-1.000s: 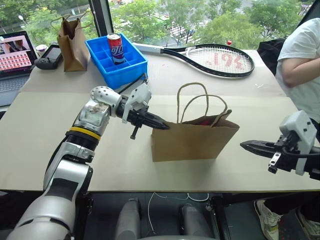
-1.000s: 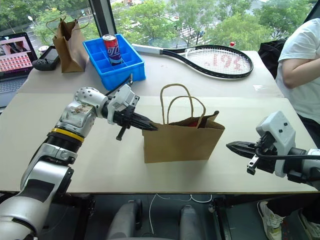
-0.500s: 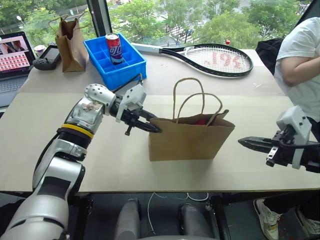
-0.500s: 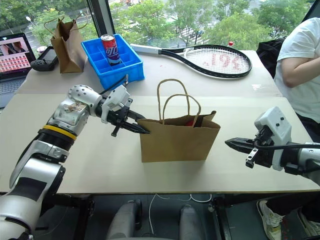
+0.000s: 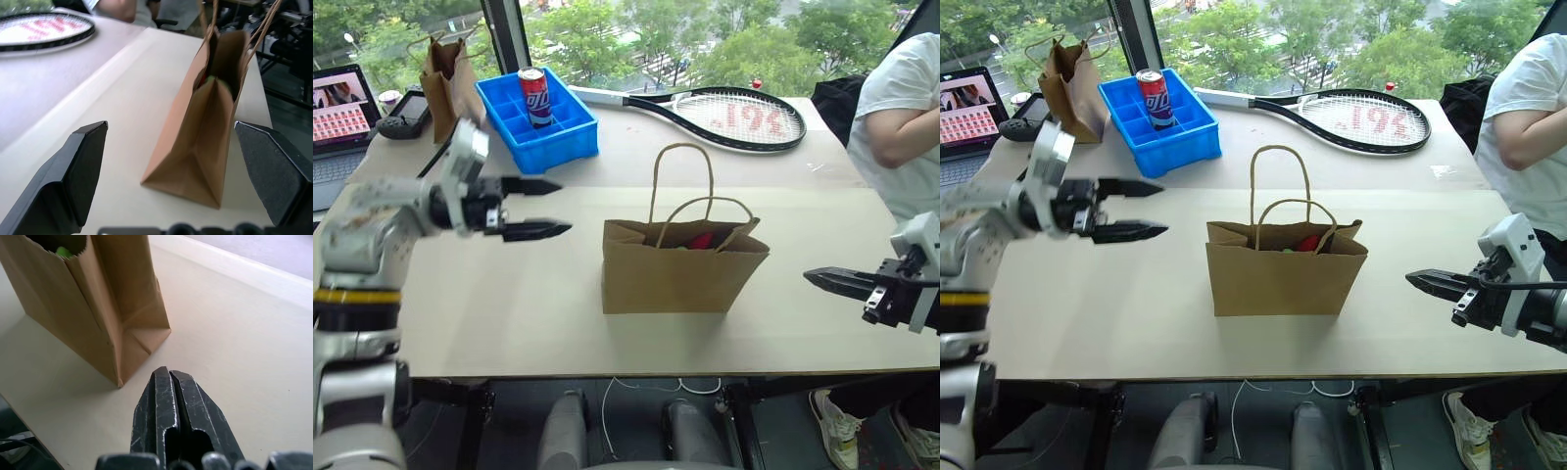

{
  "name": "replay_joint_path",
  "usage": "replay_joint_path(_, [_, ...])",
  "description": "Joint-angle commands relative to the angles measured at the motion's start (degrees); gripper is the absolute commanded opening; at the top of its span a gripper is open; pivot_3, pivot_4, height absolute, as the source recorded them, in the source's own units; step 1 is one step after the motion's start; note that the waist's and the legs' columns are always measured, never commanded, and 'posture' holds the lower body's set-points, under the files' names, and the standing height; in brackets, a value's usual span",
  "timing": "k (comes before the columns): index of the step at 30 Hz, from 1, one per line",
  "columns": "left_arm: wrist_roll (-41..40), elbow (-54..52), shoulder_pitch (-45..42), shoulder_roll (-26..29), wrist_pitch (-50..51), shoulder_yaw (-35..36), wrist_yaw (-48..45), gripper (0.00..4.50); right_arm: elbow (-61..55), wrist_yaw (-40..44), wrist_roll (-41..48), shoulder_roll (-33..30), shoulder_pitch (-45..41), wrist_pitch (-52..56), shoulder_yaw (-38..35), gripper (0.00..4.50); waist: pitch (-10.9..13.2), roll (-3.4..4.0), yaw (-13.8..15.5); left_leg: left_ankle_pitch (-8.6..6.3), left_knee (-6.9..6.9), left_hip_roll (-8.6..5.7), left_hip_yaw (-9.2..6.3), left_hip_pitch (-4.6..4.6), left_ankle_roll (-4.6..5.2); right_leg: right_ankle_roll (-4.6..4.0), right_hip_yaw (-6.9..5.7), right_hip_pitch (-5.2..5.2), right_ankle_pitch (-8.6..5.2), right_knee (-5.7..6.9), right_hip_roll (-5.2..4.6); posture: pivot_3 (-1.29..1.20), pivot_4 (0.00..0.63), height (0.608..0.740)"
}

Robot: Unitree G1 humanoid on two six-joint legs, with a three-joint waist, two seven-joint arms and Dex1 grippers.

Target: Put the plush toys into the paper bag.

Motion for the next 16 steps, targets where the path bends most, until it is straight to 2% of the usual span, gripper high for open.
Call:
replay_joint_path(1, [1.94, -8.71, 8.96, -2.00, -0.41, 5.22, 10.23, 4.50, -0.60, -3.79, -1.54, 6.09, 0.73, -7.27, -0.80, 1.52, 0.00, -0.01, 0.03, -0.06, 0.02, 0.00, 0.01, 0.01, -0.09, 0.00, 0.00, -0.01, 0.00, 0.04, 0.00, 0.00, 0.150, 0.740])
replay_joint_path(5, [3.13, -13.97, 18.43, -6.77, -2.37, 7.84, 18.34, 4.50, 1.10, -6.22, -5.26, 11.13, 1.99, -14.01, 0.19, 2.97, -0.01, -0.01, 0.38, -0.25, 0.05, -0.01, 0.03, -0.04, -0.42, -0.03, 0.00, -0.01, 0.02, -0.01, -0.01, 0.00, 0.150, 0.740])
replay_joint_path(9, [4.52, -13.77, 21.48, -9.07, -5.52, 7.44, 21.17, 4.50, 2.90, -6.79, -6.50, 12.00, 1.92, -16.89, 0.83, 4.36, -0.01, 0.00, 0.41, -0.27, 0.04, 0.00, 0.07, -0.02, -0.45, -0.09, 0.00, -0.03, 0.06, -0.01, -0.03, 0.00, 0.150, 0.740])
replay_joint_path(16, [9.14, -10.00, 23.10, -10.97, -12.58, 3.23, 22.17, 4.50, 3.38, -8.14, -7.99, 12.10, 2.94, -19.18, 1.62, 4.46, -0.05, 0.06, 0.22, -0.29, -0.02, 0.00, 0.08, 0.10, -0.48, -0.15, 0.00, -0.03, 0.09, -0.02, -0.03, 0.00, 0.150, 0.740])
